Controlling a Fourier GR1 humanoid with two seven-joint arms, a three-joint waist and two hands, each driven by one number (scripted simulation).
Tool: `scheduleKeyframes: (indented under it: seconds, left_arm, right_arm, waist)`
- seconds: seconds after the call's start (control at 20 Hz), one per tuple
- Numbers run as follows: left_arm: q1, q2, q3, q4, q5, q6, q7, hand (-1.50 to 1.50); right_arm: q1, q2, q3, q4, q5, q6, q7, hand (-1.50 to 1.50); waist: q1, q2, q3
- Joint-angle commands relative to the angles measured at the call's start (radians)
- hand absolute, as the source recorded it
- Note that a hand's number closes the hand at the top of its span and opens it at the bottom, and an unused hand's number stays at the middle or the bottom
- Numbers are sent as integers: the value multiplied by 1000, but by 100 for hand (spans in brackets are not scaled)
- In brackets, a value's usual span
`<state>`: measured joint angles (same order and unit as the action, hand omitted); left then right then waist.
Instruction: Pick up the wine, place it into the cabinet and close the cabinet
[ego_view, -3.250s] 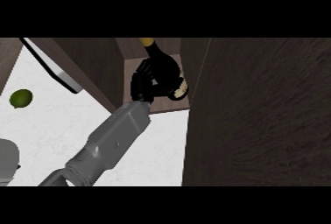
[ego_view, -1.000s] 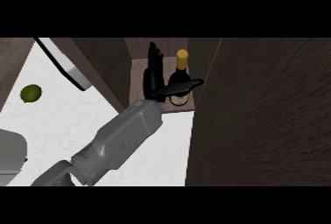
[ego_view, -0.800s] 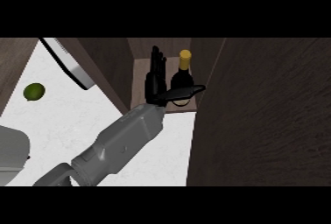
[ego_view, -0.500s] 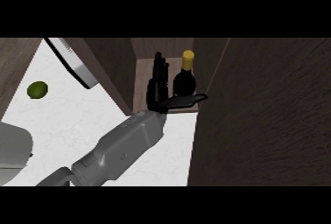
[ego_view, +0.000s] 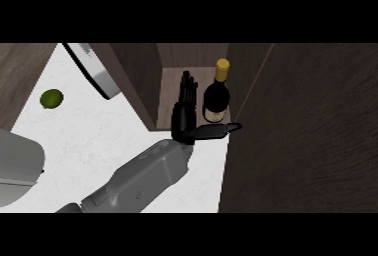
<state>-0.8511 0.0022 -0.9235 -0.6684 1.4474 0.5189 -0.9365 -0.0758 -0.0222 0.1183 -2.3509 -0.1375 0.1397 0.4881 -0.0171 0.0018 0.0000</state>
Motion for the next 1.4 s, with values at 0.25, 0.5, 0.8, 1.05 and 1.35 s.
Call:
scheduleKeyframes:
  seconds: [0.25, 0.5, 0.8, 1.05, 1.35]
  left_arm:
    - [149, 96, 24, -276, -150, 58, 61, -150]
    - [247, 201, -8, -407, -248, -19, 104, -150]
    - [356, 249, -18, -619, -354, 46, 122, -150]
    - [480, 428, -36, -831, -399, 3, 157, -150]
    - [591, 585, -22, -1062, -420, -44, 193, 150]
  right_arm:
    - [33, -18, 8, -67, 11, -2, 48, -150]
    - [-22, 2, 17, -19, 53, -30, 32, -150]
    - [-37, -45, -86, -90, -23, -28, 97, -150]
    - [10, -59, 3, -25, -30, 65, 24, 150]
    - [47, -135, 12, -158, -125, 155, 75, 150]
  waist:
    - [23, -8, 0]
    - [26, -6, 0]
    - [22, -6, 0]
    - [30, -6, 0]
    - [30, -9, 0]
